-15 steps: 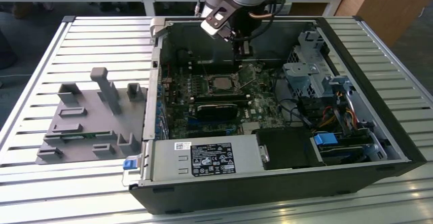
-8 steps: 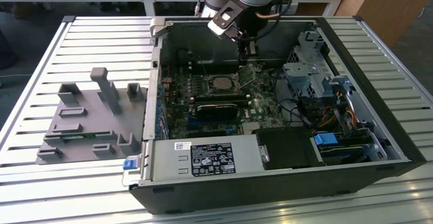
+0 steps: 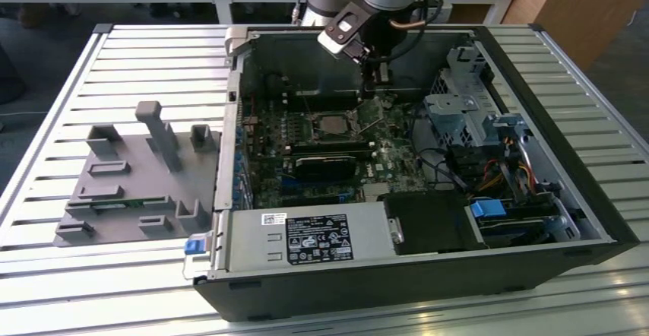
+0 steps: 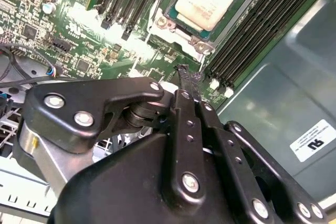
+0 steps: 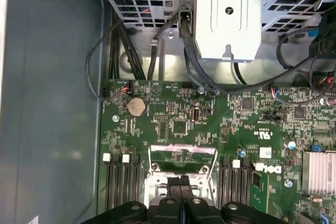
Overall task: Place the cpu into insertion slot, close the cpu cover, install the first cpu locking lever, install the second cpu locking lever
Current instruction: 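Close the cpu cover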
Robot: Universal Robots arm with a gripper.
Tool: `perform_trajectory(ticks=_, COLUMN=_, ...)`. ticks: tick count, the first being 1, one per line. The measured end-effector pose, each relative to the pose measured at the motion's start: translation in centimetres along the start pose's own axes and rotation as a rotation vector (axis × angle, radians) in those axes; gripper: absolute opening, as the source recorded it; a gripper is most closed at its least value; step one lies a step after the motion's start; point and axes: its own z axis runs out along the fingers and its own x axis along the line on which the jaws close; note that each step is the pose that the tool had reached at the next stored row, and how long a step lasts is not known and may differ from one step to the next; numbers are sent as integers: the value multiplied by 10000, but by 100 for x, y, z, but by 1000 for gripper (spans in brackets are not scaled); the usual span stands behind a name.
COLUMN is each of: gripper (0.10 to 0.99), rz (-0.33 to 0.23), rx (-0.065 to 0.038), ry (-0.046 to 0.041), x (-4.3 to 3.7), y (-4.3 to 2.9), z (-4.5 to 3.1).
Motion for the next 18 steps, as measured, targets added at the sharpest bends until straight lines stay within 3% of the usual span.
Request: perform_trajectory(ticks=18, gripper=106, rz=1, rx=2, ry=-2, x=-13, y=174, z=62)
